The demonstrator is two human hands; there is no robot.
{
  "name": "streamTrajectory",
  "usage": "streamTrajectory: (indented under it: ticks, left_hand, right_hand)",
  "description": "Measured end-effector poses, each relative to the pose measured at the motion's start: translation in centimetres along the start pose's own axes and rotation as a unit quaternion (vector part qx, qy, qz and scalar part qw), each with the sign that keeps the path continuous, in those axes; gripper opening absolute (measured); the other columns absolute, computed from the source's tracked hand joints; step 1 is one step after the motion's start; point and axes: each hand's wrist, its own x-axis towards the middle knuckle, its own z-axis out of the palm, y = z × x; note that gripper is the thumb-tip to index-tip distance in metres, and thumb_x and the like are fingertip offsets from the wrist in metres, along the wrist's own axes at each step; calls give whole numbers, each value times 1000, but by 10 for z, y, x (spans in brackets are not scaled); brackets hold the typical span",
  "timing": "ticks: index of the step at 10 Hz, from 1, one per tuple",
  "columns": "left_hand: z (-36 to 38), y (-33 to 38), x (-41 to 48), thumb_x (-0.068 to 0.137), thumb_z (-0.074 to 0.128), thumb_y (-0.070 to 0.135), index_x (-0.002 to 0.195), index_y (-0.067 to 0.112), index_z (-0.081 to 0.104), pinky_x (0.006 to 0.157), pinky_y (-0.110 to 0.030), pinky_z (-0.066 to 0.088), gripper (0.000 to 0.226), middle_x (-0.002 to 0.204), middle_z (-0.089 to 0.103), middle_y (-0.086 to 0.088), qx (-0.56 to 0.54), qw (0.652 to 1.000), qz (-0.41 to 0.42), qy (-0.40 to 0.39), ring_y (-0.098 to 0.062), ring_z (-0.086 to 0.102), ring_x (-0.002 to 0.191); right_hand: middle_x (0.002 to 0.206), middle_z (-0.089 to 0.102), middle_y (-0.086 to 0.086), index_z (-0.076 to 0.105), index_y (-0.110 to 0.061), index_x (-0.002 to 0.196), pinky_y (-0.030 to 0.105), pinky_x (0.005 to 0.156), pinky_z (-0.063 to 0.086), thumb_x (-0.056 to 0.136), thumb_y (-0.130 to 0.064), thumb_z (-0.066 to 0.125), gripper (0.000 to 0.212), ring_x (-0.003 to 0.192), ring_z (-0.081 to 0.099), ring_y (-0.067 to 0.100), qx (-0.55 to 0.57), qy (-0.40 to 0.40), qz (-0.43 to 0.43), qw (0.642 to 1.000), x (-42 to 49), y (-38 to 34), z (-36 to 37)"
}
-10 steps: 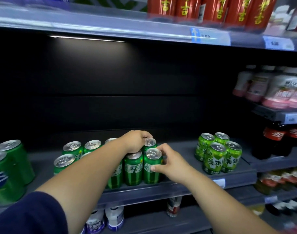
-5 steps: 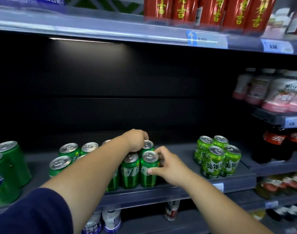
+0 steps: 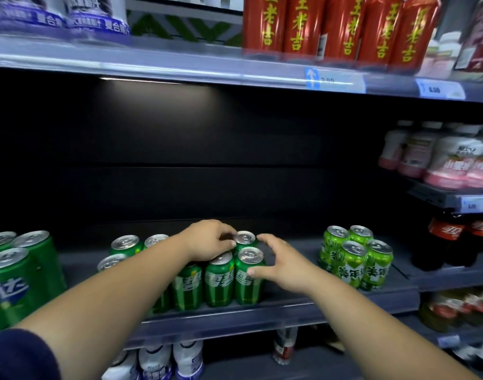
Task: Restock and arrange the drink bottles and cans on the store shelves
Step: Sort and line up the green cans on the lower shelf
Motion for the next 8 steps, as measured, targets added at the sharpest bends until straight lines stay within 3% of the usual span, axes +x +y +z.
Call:
streamTrajectory:
  ticks: [1, 2, 4, 6, 8]
  left_hand:
    - [-4, -7, -22, 70, 45, 77, 134, 38, 57, 103, -39, 46, 76, 131, 58, 12, 4, 1000, 7, 13, -11, 55, 120]
    - [-5, -14, -42, 71, 46, 80, 140, 38, 52, 108, -39, 42, 81, 141, 53, 13, 15, 999, 18, 21, -12, 49, 129]
    - [-10, -4, -88, 82, 59, 66, 141, 35, 50, 109, -35, 39, 67, 145, 49, 8, 68, 997, -4, 31, -17, 44, 133]
    - [-7, 18, -150, 88, 65, 48, 145, 28, 49, 109, -32, 38, 62, 147, 48, 1, 111, 989, -83, 43, -21, 46, 133]
    - [5, 66, -205, 91, 60, 52, 146, 30, 46, 107, -33, 41, 61, 149, 46, 3, 98, 973, -188, 88, -19, 47, 133]
  right_hand:
    - [140, 36, -19, 36, -33, 152, 20, 101, 30, 80, -44, 82, 86, 126, 37, 0, -41, -9, -22, 999, -1, -13, -5]
    - [153, 37, -15, 35, -39, 153, 24, 108, 36, 75, -51, 82, 92, 136, 41, 5, -62, -21, -24, 998, 3, -17, -1]
    - [167, 17, -8, 25, -32, 159, 36, 122, 26, 75, -60, 78, 103, 151, 24, 13, -142, -52, -39, 988, 3, -16, 4]
    - [162, 31, -3, 30, -25, 157, 30, 116, 32, 81, -54, 77, 94, 142, 39, 16, -146, -69, -62, 985, -16, -16, -7]
    - [165, 24, -2, 31, -27, 157, 30, 119, 27, 87, -47, 73, 84, 150, 28, 18, -169, -71, -122, 975, -62, -13, -22]
